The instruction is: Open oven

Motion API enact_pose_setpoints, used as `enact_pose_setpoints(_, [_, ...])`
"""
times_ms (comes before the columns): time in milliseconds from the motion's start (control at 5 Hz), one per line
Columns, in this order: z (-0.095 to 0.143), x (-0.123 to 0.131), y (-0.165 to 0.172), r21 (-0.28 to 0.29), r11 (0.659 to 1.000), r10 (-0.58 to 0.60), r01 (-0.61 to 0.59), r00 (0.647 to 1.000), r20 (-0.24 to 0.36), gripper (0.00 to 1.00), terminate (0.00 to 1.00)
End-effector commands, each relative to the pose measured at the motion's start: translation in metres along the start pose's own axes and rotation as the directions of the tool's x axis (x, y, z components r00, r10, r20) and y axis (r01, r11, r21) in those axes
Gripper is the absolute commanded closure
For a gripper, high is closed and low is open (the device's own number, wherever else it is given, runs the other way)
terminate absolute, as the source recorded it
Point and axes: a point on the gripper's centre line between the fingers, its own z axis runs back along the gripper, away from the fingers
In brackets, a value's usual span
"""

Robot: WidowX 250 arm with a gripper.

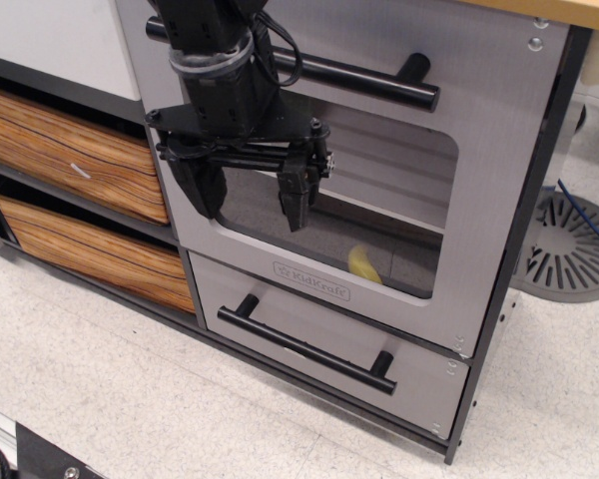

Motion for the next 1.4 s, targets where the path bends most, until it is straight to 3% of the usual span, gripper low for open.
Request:
enact_pose_setpoints(0, [0.0,0.0,0.0,0.0,1.0,0.0,0.0,1.0,0.0,0.0,0.0])
enact_pose_setpoints(200, [0.016,0.003,0.024,-0.016,0.977,0.213,-0.213,0.975,0.066,0.0,0.0])
enact_pose_setpoints(400, [0.032,0.013,0.047,-0.046,0.904,0.426,-0.424,0.892,0.153,0.0,0.0])
enact_pose_setpoints(800, [0.061,0.023,0.076,-0.194,0.698,0.715,-0.69,0.655,0.245,0.0,0.0])
enact_pose_setpoints(1000, [0.075,0.038,0.08,-0.319,0.529,0.848,-0.786,0.494,0.19,0.0,0.0])
enact_pose_setpoints(1200, [0.08,0.05,0.076,-0.395,0.398,0.916,-0.828,0.379,0.129,0.0,0.0])
